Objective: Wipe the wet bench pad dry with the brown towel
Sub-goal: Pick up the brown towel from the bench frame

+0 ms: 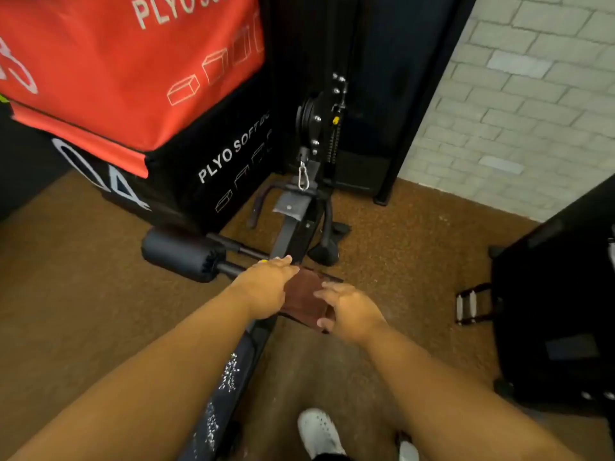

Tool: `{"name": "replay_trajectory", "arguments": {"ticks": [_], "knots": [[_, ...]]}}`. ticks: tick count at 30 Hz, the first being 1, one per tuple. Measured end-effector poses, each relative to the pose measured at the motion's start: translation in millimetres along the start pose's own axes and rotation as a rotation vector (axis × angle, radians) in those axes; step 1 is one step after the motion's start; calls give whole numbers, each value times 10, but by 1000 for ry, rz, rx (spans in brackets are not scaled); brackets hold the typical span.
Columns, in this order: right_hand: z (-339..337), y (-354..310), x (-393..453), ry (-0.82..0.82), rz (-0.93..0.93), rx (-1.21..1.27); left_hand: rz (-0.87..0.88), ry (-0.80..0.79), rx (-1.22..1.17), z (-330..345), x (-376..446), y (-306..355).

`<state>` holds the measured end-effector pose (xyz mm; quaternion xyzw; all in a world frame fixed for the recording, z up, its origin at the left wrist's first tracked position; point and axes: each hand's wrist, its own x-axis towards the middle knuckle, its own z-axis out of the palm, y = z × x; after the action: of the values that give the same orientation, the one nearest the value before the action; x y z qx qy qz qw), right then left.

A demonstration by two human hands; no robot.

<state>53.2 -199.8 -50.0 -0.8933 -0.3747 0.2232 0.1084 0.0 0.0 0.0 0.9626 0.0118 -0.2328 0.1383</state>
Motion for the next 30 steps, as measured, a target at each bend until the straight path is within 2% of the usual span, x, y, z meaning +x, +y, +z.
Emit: {"name": "replay_trajectory", "arguments": {"ticks": [4,6,10,14,20,25,27,30], "knots": [[316,69,156,54,-28,-73,-117,-29,20,359,122,-161],[479,106,201,156,-31,-48,-133,-14,33,546,159,-205],[699,195,264,446,-106,-87,-111,152,28,714,220,-296],[768,266,309,562,-203,-151,-85,264,29,770,277,-356],[495,199,242,639,-227,-294,-73,356,115,863,312,-346],[405,158,21,667,-261,-523,-82,403,124,975,296,-334],[495,141,-109,628,-267,-557,-89,446,98,983,284,-315],[659,127,-217,481,-195,-507,-123,505,92,976,259,-286]]}}
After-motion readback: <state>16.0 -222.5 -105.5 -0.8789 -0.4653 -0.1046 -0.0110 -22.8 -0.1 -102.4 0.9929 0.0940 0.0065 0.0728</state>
